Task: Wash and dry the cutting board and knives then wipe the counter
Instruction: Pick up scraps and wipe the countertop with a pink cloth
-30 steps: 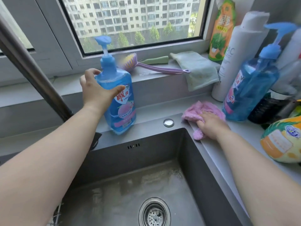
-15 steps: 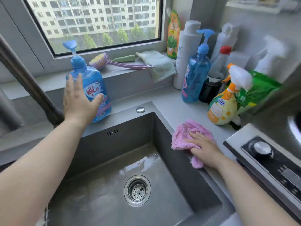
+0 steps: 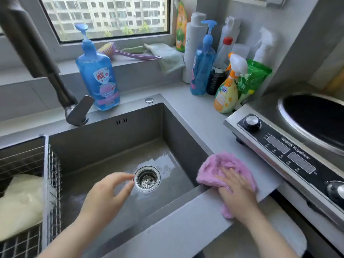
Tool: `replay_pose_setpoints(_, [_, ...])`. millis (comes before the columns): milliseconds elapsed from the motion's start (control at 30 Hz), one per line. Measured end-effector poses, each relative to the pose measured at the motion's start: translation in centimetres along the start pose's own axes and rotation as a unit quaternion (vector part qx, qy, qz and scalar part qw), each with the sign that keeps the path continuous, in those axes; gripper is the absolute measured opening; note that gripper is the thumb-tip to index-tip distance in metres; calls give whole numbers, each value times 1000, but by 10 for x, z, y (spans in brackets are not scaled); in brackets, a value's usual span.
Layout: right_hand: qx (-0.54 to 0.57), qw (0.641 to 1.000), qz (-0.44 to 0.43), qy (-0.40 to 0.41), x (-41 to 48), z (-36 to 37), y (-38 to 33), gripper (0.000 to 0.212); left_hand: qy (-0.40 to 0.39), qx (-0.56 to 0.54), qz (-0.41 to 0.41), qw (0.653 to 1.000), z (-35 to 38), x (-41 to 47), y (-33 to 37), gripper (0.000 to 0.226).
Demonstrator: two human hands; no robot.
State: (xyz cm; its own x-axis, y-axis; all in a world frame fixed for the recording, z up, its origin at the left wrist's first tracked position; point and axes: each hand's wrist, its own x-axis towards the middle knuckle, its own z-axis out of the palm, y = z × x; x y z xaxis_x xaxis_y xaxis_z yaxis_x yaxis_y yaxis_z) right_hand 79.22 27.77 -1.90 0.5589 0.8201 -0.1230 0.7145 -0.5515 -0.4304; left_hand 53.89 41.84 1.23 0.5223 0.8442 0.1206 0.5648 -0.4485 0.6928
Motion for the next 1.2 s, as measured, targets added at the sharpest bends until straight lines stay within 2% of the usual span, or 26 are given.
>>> replay_pose_setpoints(33, [-33, 999, -35, 0, -11, 14, -15, 87, -2, 4, -12, 1000, 1, -17, -5, 12])
replay_pose_setpoints(67, [-54, 996, -71, -6, -24, 27, -32, 84, 7, 8, -29, 1000, 2, -33, -9, 15])
replay_pose_setpoints(167, [-42, 977, -206, -38, -57, 54, -55, 52, 50, 73, -56, 995, 7, -79, -23, 10])
replay_pose_setpoints(200, [-45, 973, -221, -54, -60, 50, -52, 50, 54, 114, -69, 990, 7, -95, -28, 28])
replay_pose_setpoints(267, [-76, 973, -209, -62, -56, 32, -32, 60, 70, 164, -116, 977, 8, -121, -40, 60])
replay_pose_setpoints(333, [-96, 979, -175, -38, -41, 11, -4, 84, 94, 212, -150, 961, 3, -142, -47, 71])
replay_pose_setpoints(367, [-76, 986, -139, -44, -36, 2, 6, 85, 107, 225, -176, 952, 1, -150, -51, 70])
replay_pose_setpoints(433, [-61, 994, -77, -41, -29, -3, 11, 67, 115, 227, -237, 938, -1, -164, -53, 72])
replay_pose_setpoints(500, [-97, 993, -59, -22, -38, 8, -7, 61, 112, 239, -269, 926, 2, -173, -50, 69])
replay_pose_setpoints(567, [-107, 985, -132, -26, -55, 30, -37, 79, 113, 251, -279, 920, 5, -177, -49, 64])
replay_pose_setpoints(633, [-87, 964, -241, -72, -82, 55, -72, 92, 116, 256, -278, 919, 6, -176, -47, 58])
replay_pose_setpoints(700, [-97, 930, -327, -139, -111, 65, -102, 70, 114, 257, -283, 917, 5, -176, -47, 43])
replay_pose_setpoints(767, [-100, 915, -355, -167, -115, 66, -104, 58, 110, 252, -281, 919, 4, -176, -47, 41])
replay_pose_setpoints(833, [-117, 919, -354, -128, -95, 59, -81, 68, 115, 251, -275, 921, 4, -178, -48, 45])
replay_pose_setpoints(900, [-111, 947, -291, -82, -69, 42, -49, 87, 123, 246, -268, 923, 3, -180, -46, 58])
replay_pose_setpoints(1000, [-105, 979, -170, -42, -47, 20, -19, 74, 128, 248, -266, 922, 3, -180, -45, 51])
replay_pose_setpoints(1067, [-114, 988, -101, -29, -45, 26, -27, 61, 125, 250, -266, 922, 3, -180, -45, 58])
replay_pose_setpoints(1100, [-122, 988, -99, -1, -49, 34, -37, 59, 122, 250, -267, 923, 4, -180, -44, 65])
replay_pose_setpoints(1133, [-123, 982, -137, 40, -56, 46, -51, 60, 122, 248, -267, 923, 4, -181, -43, 71])
replay_pose_setpoints(1200, [-102, 965, -240, 36, -87, 74, -88, 59, 126, 237, -266, 926, 2, -182, -45, 87])
